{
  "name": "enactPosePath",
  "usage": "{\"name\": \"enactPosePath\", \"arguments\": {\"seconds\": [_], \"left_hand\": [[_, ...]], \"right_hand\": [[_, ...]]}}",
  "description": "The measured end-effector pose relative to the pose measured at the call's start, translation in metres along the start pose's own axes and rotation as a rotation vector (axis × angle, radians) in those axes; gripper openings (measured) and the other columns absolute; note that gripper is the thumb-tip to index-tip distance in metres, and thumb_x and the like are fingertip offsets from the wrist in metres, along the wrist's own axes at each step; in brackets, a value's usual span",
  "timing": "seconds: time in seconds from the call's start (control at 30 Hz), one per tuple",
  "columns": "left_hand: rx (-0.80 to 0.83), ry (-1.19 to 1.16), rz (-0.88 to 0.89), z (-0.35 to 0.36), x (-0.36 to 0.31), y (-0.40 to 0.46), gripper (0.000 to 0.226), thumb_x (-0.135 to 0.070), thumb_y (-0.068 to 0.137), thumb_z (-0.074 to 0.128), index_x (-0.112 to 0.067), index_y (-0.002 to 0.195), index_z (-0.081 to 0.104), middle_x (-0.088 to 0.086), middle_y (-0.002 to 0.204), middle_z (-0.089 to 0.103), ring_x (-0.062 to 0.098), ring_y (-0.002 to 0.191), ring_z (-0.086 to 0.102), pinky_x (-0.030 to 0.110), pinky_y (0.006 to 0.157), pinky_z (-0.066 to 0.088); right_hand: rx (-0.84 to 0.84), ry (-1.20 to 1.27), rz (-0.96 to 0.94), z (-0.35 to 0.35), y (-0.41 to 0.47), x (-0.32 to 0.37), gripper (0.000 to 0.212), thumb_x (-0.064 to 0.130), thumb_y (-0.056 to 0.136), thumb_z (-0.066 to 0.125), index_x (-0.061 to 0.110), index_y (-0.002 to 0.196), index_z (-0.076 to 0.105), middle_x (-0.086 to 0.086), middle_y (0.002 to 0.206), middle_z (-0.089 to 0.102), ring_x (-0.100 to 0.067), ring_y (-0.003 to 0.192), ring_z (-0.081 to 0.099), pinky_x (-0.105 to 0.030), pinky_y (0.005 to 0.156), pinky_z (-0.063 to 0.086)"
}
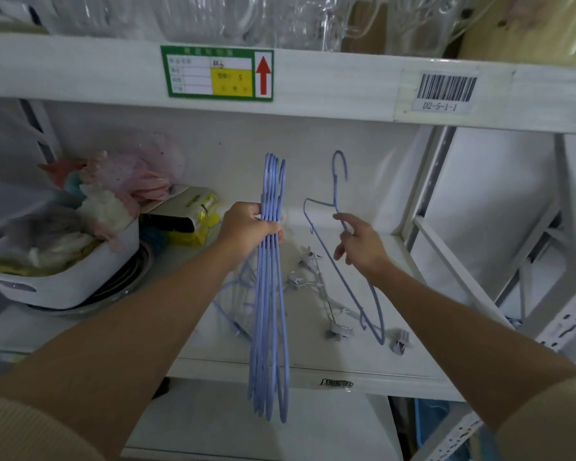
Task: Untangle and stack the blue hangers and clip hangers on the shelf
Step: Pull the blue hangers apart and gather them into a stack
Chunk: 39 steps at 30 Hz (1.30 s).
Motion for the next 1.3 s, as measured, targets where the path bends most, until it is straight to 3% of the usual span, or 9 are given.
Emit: {"name": "enactPosePath", "arguments": {"seconds": [0.13,0.27,0.4,0.53,0.63,0.8,0.93,1.07,1.3], "left_hand": [[-0.025,0.036,0.0,-0.017,-0.002,-0.005,0.01,0.001,0.084,0.063,-0.006,0.088,0.068,0.008,0.069,0.068,0.005,0.047,0.066,0.017,0.05,0.055],[-0.03,0.039,0.003,-0.027,-0.001,-0.012,0.01,0.004,0.083,0.062,-0.005,0.083,0.066,0.01,0.067,0.066,0.005,0.044,0.064,0.017,0.048,0.054],[-0.033,0.035,-0.009,-0.033,0.001,-0.014,0.008,0.004,0.082,0.062,-0.002,0.085,0.067,0.013,0.068,0.067,0.009,0.046,0.065,0.024,0.054,0.058],[-0.026,0.041,-0.02,-0.034,0.004,-0.016,0.01,0.003,0.083,0.063,0.0,0.09,0.069,0.01,0.068,0.068,0.013,0.051,0.068,0.026,0.058,0.06],[-0.011,0.047,-0.019,-0.035,0.005,-0.016,0.01,0.002,0.082,0.064,-0.006,0.083,0.069,0.011,0.069,0.07,0.022,0.06,0.07,0.035,0.067,0.061],[0.016,0.065,-0.01,-0.034,0.003,-0.015,0.019,0.002,0.083,0.063,-0.015,0.075,0.067,0.013,0.073,0.07,0.027,0.067,0.072,0.039,0.071,0.061],[0.013,0.117,0.008,-0.035,0.0,-0.011,0.013,0.0,0.086,0.062,-0.011,0.08,0.066,0.009,0.07,0.067,0.007,0.05,0.067,0.023,0.056,0.057],[0.009,0.171,0.005,-0.036,-0.002,-0.005,0.005,-0.006,0.085,0.066,-0.008,0.089,0.067,0.018,0.088,0.071,0.031,0.081,0.071,0.041,0.079,0.058],[0.067,0.162,0.016,-0.026,-0.011,-0.007,0.019,-0.004,0.084,0.067,-0.018,0.071,0.066,-0.001,0.067,0.071,0.017,0.066,0.071,0.033,0.069,0.061]], "right_hand": [[0.033,-0.055,0.134,-0.006,0.004,0.005,0.069,-0.004,0.088,0.035,0.026,0.148,0.021,-0.009,0.095,0.071,-0.02,0.049,0.057,-0.027,0.056,0.047],[0.036,-0.004,0.18,-0.007,0.002,0.007,0.029,0.0,0.092,0.034,0.008,0.117,0.047,-0.017,0.094,0.07,-0.02,0.055,0.056,-0.026,0.053,0.04],[0.033,-0.173,0.284,-0.013,-0.002,0.011,0.009,0.015,0.094,0.043,0.007,0.096,0.048,-0.012,0.093,0.053,-0.016,0.06,0.045,-0.029,0.061,0.039],[-0.067,-0.465,0.291,-0.022,-0.011,0.01,0.054,0.063,0.083,0.049,0.01,0.08,0.057,-0.003,0.07,0.055,-0.02,0.062,0.052,-0.027,0.06,0.038],[-0.166,-0.714,0.295,-0.02,-0.012,0.009,0.07,0.078,0.077,0.038,0.011,0.067,0.055,-0.004,0.065,0.057,-0.02,0.059,0.05,-0.029,0.065,0.037],[-0.251,-0.991,0.086,-0.018,-0.009,0.013,0.053,0.054,0.091,0.029,0.013,0.073,0.057,-0.002,0.059,0.048,-0.024,0.066,0.053,-0.034,0.072,0.036],[-0.276,-0.99,-0.053,-0.02,-0.005,0.015,0.04,0.036,0.095,0.03,0.013,0.076,0.057,-0.002,0.059,0.048,-0.026,0.065,0.052,-0.032,0.066,0.037],[-0.294,-1.068,-0.164,-0.024,-0.006,0.018,0.04,0.033,0.096,0.029,0.014,0.076,0.057,-0.002,0.06,0.043,-0.024,0.074,0.043,-0.037,0.072,0.031],[-0.327,-0.884,-0.328,-0.036,0.005,0.027,0.032,0.023,0.094,0.036,0.008,0.078,0.059,-0.006,0.068,0.043,-0.031,0.095,0.051,-0.04,0.086,0.034]]}}
Point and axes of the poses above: each hand's wrist, its own y-axis towards the middle knuckle, its own z-axis out of the palm, x = y × z, the point moved 1 cm from there along y, towards the middle knuckle
